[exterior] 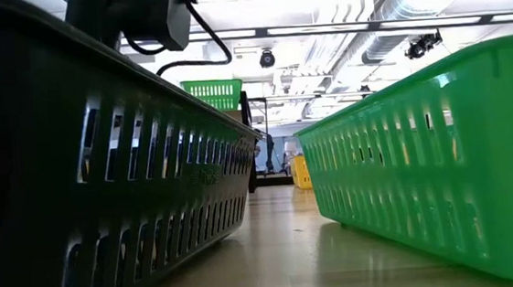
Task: Stack baskets on shelf by color
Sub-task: Put the bottom left yellow bin on the shelf
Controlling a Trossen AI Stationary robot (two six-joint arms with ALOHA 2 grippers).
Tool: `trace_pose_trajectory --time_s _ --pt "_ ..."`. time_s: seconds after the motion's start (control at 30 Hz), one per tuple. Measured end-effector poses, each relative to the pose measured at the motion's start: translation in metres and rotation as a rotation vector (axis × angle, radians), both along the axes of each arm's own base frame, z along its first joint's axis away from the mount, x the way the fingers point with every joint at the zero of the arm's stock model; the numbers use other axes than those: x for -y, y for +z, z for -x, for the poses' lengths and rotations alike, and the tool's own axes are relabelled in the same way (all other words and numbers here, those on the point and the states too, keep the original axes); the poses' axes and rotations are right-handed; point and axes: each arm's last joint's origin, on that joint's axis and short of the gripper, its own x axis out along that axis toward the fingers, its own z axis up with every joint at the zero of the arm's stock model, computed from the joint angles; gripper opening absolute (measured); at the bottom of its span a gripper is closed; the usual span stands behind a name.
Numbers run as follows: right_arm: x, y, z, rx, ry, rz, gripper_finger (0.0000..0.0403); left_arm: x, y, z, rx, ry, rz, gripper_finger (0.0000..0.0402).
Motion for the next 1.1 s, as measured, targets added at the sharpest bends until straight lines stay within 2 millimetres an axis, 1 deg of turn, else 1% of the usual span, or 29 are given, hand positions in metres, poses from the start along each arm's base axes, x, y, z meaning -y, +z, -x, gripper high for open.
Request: trace_pose_trajectory --time_s 0.03,0.17,0.23,0.4,0.5,0.7,1.0,1.1 --pt "0.000 0.000 0.000 0.000 0.000 0.000 0.0057 0.000 0.000 0.000 -0.003 0.001 0.005 0.0010" --pt "0.000 0.000 0.000 -0.004 0.000 -0.001 0.0057 0.001 0.001 0.000 0.000 0.009 0.025 0.0017" --pt "0.000 -0.001 0.000 -0.008 0.000 -0.001 0.0057 0.001 0.007 0.001 0.007 0.011 0.043 0.0010" --pt "0.000 -0.002 0.001 -0.017 -0.008 -0.005 0.0057 0.005 0.032 -0.001 0.073 0.014 0.052 0.0006" --pt "0.000 -0.002 0.001 -0.017 -0.009 -0.006 0.0057 0.005 0.048 0.001 0.111 0.052 0.052 0.0003" --pt "0.000 -0.002 0.001 -0.018 -0.009 -0.006 0.0057 0.008 0.079 0.010 0.093 0.086 0.048 0.0002" --pt "0.000 -0.002 0.001 -0.022 -0.011 -0.007 0.0057 0.019 0.129 0.020 0.141 0.051 0.052 0.0002" --pt "0.000 -0.002 0.001 -0.012 -0.024 -0.024 0.0057 0.019 0.144 0.021 0.155 0.040 -0.005 0.0002"
